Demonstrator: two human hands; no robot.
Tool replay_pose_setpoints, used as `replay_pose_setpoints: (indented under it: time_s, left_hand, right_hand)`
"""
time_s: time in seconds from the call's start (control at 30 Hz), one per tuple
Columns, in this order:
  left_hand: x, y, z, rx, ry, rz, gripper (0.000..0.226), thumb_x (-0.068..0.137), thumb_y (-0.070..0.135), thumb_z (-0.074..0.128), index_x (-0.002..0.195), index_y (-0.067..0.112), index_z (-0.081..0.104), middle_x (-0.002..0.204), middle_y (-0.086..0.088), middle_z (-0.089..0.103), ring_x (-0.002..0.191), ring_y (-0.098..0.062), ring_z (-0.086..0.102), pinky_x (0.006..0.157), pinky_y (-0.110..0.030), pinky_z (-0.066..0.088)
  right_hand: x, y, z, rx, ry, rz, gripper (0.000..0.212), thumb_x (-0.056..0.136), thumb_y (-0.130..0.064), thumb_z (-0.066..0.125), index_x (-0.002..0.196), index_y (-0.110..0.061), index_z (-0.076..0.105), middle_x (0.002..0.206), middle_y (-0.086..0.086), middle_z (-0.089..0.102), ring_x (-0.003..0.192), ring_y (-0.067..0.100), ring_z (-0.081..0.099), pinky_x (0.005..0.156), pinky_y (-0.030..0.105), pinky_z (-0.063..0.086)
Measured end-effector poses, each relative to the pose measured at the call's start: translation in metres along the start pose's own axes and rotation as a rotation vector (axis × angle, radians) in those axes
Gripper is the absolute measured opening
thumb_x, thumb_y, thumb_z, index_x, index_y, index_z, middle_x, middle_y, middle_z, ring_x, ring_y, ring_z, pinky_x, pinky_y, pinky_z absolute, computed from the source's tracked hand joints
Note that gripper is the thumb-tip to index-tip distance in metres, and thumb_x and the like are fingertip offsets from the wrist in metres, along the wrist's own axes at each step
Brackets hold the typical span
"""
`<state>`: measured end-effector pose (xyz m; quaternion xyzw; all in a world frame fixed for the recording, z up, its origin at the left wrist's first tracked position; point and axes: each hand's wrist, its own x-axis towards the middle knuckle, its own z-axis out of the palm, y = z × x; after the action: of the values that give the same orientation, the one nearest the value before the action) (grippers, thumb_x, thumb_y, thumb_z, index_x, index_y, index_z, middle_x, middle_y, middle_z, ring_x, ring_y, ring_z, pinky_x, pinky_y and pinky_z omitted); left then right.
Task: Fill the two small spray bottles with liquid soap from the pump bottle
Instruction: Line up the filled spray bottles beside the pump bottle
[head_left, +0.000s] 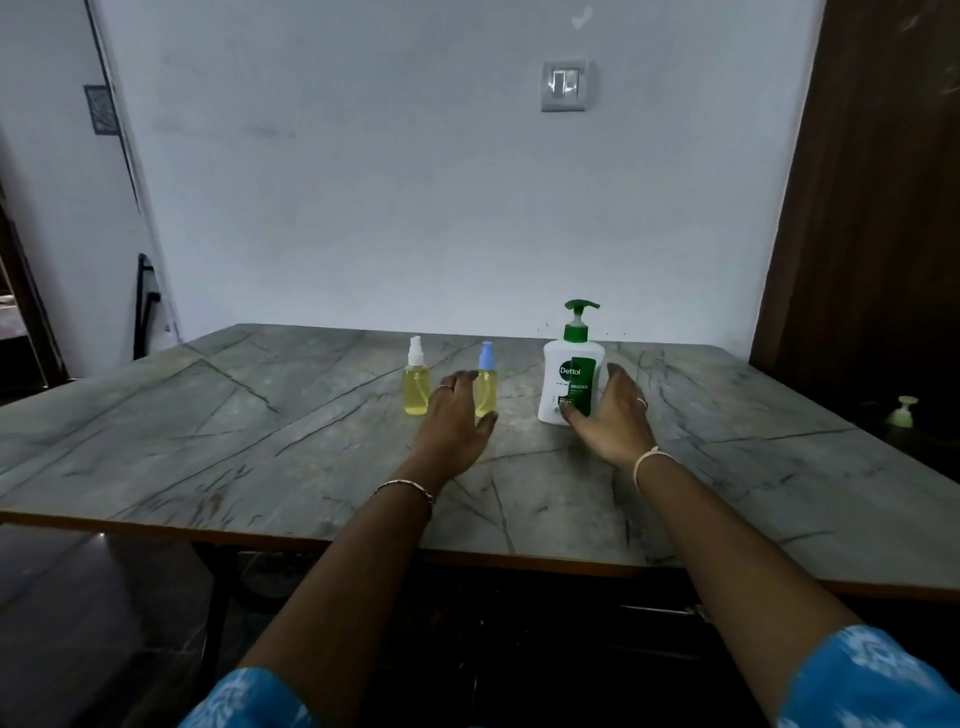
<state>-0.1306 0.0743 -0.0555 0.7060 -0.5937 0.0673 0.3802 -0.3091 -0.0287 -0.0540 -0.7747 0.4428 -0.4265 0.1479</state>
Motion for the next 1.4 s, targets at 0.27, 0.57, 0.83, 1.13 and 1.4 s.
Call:
replay_pose_setpoints:
  time_s: [0.27,0.57,0.83,1.13,1.4]
  left_hand:
    - [0.093,0.007,0.008,-0.023,0.267,0.124,0.054,0.100,0.035,0.043,0.146,0.010,0.032,0.153,-0.008,0.032,0.145,-0.021,0.018,0.116,-0.030,0.017]
    - [0.152,0.001,0.041,0.008,0.291,0.142,0.050,0.098,0.042,0.041,0.141,0.016,0.042,0.145,-0.005,0.045,0.139,-0.018,0.034,0.109,-0.031,0.031]
    - [0.142,0.000,0.030,0.107,0.079,-0.026,0.051,0.096,0.044,0.036,0.135,0.015,0.049,0.141,-0.007,0.051,0.132,-0.025,0.045,0.107,-0.042,0.040]
    - [0.129,0.039,-0.003,0.017,-0.194,-0.020,0.062,0.086,0.032,0.066,0.140,0.015,0.043,0.147,-0.005,0.042,0.139,-0.022,0.034,0.110,-0.027,0.027]
    - [0.136,0.068,0.015,-0.138,-0.487,-0.201,0.062,0.083,0.036,0.070,0.137,0.016,0.048,0.135,-0.004,0.054,0.123,-0.019,0.050,0.097,-0.019,0.033]
  right_hand:
    - [0.074,-0.006,-0.007,0.204,0.386,-0.140,0.056,0.097,-0.038,0.037,0.146,-0.013,0.032,0.152,0.003,0.034,0.141,0.016,0.025,0.113,0.025,0.018]
    - [0.132,0.022,0.005,0.242,0.433,-0.363,0.052,0.094,-0.028,0.033,0.141,-0.007,0.041,0.146,0.004,0.043,0.138,0.018,0.034,0.113,0.023,0.023]
    - [0.128,0.002,-0.013,0.133,0.186,-0.294,0.052,0.095,-0.032,0.031,0.142,-0.011,0.041,0.147,0.002,0.042,0.138,0.016,0.035,0.113,0.034,0.031]
    - [0.125,-0.032,-0.042,0.023,-0.123,-0.219,0.051,0.084,-0.049,0.054,0.122,-0.016,0.059,0.118,0.002,0.058,0.109,0.015,0.052,0.086,0.025,0.047]
    - [0.128,-0.036,-0.047,0.032,-0.224,-0.167,0.030,0.084,-0.022,0.065,0.112,-0.011,0.069,0.114,0.004,0.068,0.106,0.019,0.062,0.092,0.029,0.049]
